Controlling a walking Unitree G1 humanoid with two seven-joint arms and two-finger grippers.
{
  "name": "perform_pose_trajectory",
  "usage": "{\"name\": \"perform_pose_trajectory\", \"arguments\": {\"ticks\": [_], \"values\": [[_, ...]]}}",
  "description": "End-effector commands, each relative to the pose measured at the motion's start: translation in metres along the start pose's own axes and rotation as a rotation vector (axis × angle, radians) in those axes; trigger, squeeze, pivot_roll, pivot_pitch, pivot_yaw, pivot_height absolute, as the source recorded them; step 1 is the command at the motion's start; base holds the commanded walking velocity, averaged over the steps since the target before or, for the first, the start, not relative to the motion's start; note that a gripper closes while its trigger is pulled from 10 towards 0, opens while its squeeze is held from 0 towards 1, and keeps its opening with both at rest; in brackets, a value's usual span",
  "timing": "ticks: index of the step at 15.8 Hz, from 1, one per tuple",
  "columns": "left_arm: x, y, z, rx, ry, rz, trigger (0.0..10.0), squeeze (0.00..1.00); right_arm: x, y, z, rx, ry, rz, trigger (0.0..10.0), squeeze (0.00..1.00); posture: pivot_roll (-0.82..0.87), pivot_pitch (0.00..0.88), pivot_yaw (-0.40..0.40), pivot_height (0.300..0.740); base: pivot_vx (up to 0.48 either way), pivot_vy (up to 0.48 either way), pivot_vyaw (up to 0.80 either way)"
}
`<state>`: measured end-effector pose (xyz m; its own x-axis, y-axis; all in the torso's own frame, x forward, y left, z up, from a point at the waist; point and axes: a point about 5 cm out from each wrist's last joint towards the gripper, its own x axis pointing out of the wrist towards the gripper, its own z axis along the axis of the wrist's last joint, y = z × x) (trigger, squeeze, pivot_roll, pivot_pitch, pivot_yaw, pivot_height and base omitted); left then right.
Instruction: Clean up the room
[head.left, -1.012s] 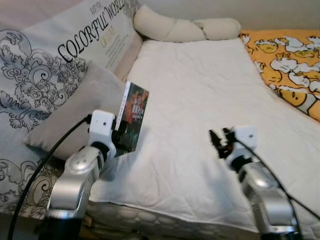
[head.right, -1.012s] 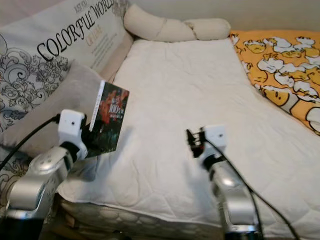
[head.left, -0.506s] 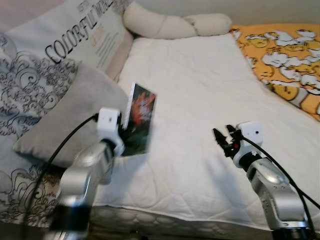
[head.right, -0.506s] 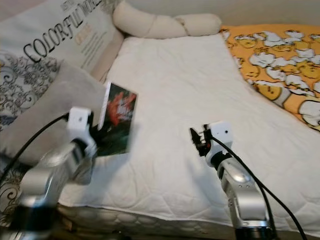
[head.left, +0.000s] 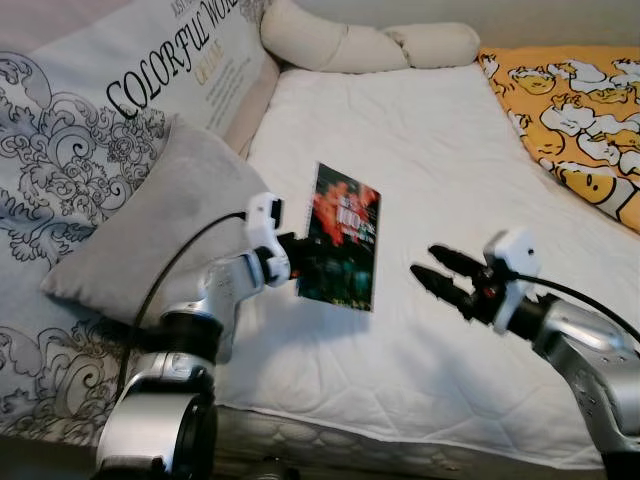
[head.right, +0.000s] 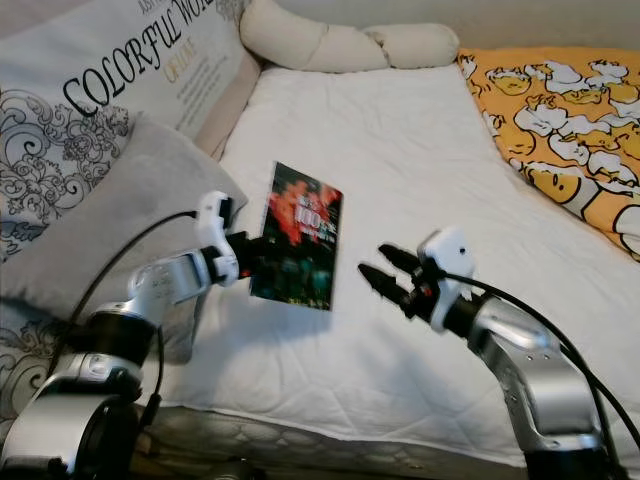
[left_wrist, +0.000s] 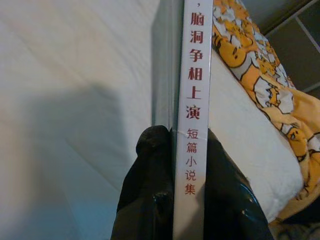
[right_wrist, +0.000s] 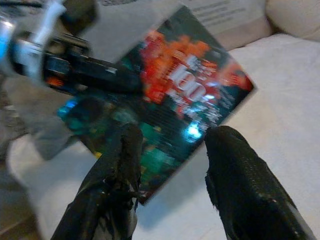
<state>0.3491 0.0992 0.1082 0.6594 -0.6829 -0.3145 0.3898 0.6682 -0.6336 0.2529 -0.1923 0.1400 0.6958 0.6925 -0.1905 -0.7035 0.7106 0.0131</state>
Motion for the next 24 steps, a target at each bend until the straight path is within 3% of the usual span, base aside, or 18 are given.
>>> {"name": "perform_pose_trajectory", "arguments": {"ticks": [1, 3, 5, 7, 10, 14, 15, 16, 17, 24], "values": [[0.001, 0.000, 0.007, -0.001, -0.026, 0.000, 10.0, 0.00, -0.003, 0.003, 0.004, 0.002, -0.004, 0.039, 10.0, 0.00, -0.07, 0.000, 0.100, 0.740, 0.000, 0.000, 0.00], [0.014, 0.005, -0.010, -0.066, 0.026, 0.026, 10.0, 0.00, -0.016, 0.017, -0.002, 0.040, 0.062, 0.123, 10.0, 0.00, -0.09, 0.057, 0.101, 0.740, 0.000, 0.000, 0.00], [0.016, 0.009, -0.021, -0.068, 0.054, 0.054, 10.0, 0.00, -0.020, 0.023, -0.004, 0.049, 0.085, 0.133, 10.0, 0.00, -0.11, 0.092, 0.103, 0.740, 0.000, 0.000, 0.00], [0.018, 0.015, -0.030, 0.017, 0.081, 0.122, 10.0, 0.00, -0.026, 0.027, -0.005, 0.062, 0.107, 0.131, 10.0, 0.00, -0.13, 0.124, 0.106, 0.740, 0.000, 0.000, 0.00], [0.019, 0.020, -0.027, 0.109, 0.054, 0.202, 10.0, 0.00, -0.031, 0.032, -0.009, 0.061, 0.152, 0.121, 10.0, 0.00, -0.14, 0.152, 0.111, 0.740, 0.000, 0.000, 0.00], [0.017, 0.026, -0.025, 0.131, 0.030, 0.263, 10.0, 0.00, -0.031, 0.038, -0.011, 0.068, 0.176, 0.124, 10.0, 0.00, -0.15, 0.156, 0.114, 0.740, 0.000, 0.000, 0.00], [0.016, 0.029, -0.025, 0.203, 0.041, 0.283, 10.0, 0.58, -0.030, 0.040, -0.012, 0.064, 0.187, 0.129, 10.0, 0.00, -0.15, 0.151, 0.114, 0.740, 0.000, 0.000, 0.00], [0.015, 0.030, -0.025, 0.215, 0.045, 0.289, 10.0, 0.67, -0.030, 0.040, -0.012, 0.063, 0.188, 0.129, 10.0, 0.00, -0.15, 0.151, 0.114, 0.740, 0.000, 0.000, 0.00], [0.014, 0.032, -0.024, 0.235, 0.045, 0.303, 10.0, 1.00, -0.029, 0.040, -0.012, 0.063, 0.189, 0.128, 10.0, 0.00, -0.15, 0.143, 0.112, 0.740, 0.000, 0.000, 0.00], [-0.006, 0.053, -0.009, 0.306, 0.017, 0.404, 10.0, 1.00, -0.016, 0.034, -0.013, 0.041, 0.184, 0.127, 10.0, 0.00, -0.12, 0.086, 0.112, 0.740, 0.000, 0.000, 0.00]]}}
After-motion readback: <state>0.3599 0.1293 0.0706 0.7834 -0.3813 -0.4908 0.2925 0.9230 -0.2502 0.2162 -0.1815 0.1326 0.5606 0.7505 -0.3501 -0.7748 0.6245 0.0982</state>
